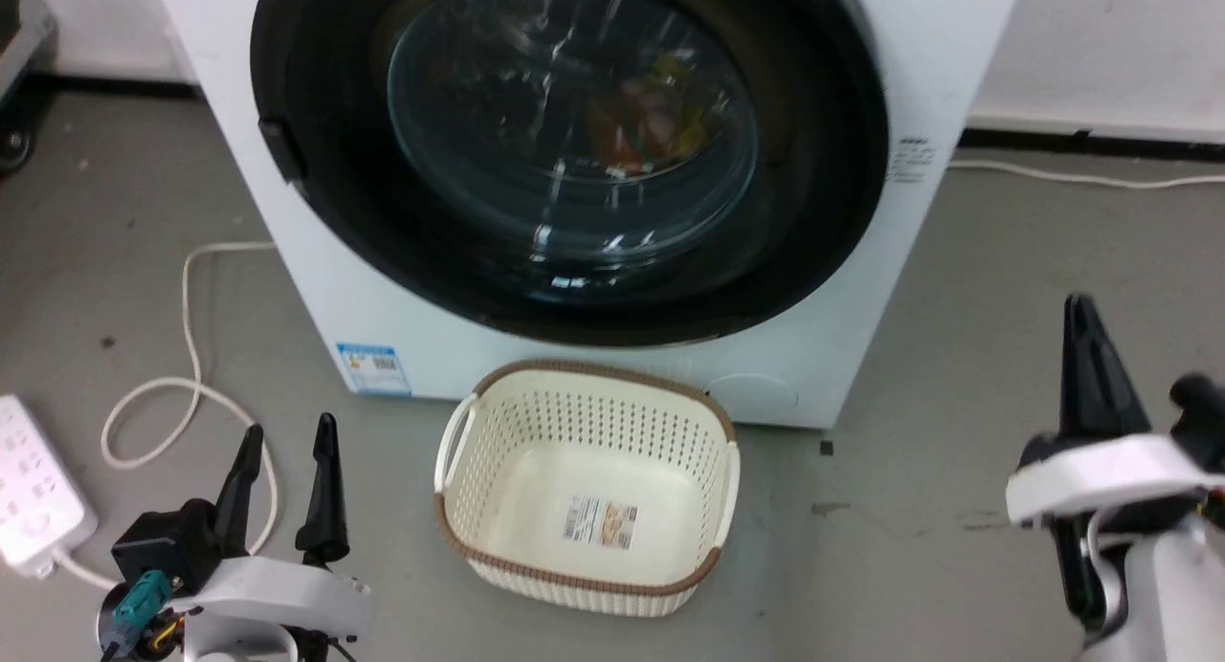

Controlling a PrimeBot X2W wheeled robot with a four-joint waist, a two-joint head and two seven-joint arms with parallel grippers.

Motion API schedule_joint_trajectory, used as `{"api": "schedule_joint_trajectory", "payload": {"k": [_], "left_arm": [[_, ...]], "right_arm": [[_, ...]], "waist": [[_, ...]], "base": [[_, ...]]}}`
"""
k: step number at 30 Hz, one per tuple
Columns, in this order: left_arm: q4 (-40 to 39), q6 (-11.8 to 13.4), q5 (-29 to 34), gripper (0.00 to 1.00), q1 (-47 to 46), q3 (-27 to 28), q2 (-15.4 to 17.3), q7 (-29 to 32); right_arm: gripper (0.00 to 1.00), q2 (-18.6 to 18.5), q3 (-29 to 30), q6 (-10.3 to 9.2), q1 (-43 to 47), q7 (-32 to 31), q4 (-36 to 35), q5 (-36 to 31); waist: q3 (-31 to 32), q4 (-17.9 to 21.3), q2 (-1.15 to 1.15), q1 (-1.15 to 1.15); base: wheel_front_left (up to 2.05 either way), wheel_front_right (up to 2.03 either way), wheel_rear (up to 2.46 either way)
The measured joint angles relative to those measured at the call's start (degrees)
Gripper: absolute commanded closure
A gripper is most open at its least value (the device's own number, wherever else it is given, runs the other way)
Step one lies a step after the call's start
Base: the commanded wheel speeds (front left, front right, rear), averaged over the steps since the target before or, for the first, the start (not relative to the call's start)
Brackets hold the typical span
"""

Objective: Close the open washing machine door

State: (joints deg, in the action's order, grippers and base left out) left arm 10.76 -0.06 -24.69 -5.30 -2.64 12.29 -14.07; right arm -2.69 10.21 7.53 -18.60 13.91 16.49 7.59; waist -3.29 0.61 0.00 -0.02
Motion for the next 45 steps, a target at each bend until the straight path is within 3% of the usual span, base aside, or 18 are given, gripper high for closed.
{"api": "schedule_joint_trajectory", "payload": {"k": [6, 14, 27, 28, 29, 45], "left_arm": [[-1.49, 0.76, 0.23, 0.0, 1.17, -0.29, -0.02, 0.62], [-2.33, 1.1, 1.0, 0.0, 1.83, -1.35, 0.37, 1.55], [-1.66, 1.13, 2.83, 0.0, 1.8, -4.32, 1.1, 3.71], [-1.51, 1.13, 2.8, 0.0, 1.8, -4.3, 1.08, 3.78], [-1.37, 1.13, 2.78, 0.0, 1.8, -4.33, 1.08, 3.89], [-1.33, 1.66, 2.34, 0.0, 1.81, -4.94, 1.25, 3.94]], "right_arm": [[1.0, -0.02, -1.19, 0.0, 7.2, -1.74, -1.57, 1.45], [1.0, -0.04, -3.33, 0.0, 14.88, -2.29, -3.92, 3.9], [1.0, -0.04, -5.64, 0.0, 19.64, -3.5, -5.48, 4.25], [0.64, -0.04, -5.73, 0.0, 19.75, -3.61, -5.53, 4.25], [0.0, -0.04, -5.82, 0.0, 19.84, -3.77, -5.59, 4.25], [0.0, -0.04, -6.41, 0.0, 20.43, -4.23, -7.0, 3.99]], "waist": [[3.54, 2.28, 0.0, 0.0], [5.27, 2.51, 0.0, 0.01], [6.15, 1.97, 0.0, 0.02], [6.17, 1.98, 0.0, 0.02], [6.18, 1.99, 0.0, 0.02], [6.05, 1.48, 0.0, 0.02]], "base": [[0.0, 0.0, 0.0], [0.0, 0.0, 0.0], [0.0, 0.0, 0.0], [0.0, 0.0, 0.0], [0.0, 0.0, 0.0], [0.0, 0.0, 0.0]]}}
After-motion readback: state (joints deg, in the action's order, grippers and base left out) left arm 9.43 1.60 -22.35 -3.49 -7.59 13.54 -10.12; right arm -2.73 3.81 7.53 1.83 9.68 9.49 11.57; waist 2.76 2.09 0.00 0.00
